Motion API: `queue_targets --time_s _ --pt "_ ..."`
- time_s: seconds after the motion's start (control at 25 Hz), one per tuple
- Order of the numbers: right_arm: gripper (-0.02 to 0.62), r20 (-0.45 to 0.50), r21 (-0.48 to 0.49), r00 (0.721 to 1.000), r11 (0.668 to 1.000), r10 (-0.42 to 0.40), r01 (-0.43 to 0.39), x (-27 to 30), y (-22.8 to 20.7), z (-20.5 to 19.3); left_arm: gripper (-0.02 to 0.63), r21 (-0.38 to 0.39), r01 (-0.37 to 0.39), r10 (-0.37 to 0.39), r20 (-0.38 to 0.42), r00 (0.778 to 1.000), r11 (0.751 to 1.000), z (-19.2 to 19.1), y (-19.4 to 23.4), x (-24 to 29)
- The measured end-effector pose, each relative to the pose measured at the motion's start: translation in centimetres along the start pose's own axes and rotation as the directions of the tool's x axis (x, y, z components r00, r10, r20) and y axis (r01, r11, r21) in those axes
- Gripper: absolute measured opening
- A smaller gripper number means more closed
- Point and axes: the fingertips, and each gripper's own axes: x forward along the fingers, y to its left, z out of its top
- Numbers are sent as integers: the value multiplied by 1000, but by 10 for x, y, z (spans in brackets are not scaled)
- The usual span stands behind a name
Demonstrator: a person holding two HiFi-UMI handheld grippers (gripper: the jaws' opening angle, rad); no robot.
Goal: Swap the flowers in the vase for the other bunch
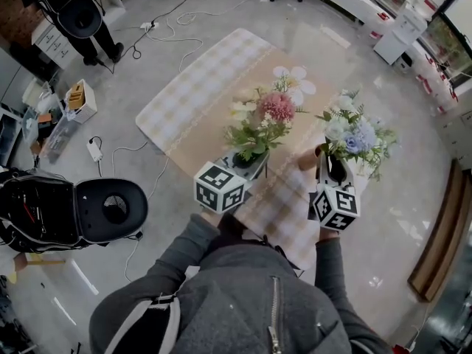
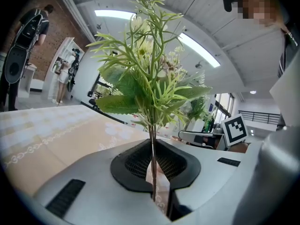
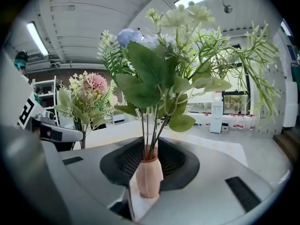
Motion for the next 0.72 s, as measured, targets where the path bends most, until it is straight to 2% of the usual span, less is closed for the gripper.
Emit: queue_targets --time_s 0.48,0.72 --pt "80 -13 -1 1000 1000 -7 7 -2 -3 -1 31 4 -1 1 -1 1000 1000 1 -1 1" --pt "80 -18 -20 1000 1000 18 -18 -5 7 -3 31 6 7 -7 -9 1000 1000 -2 -5 3"
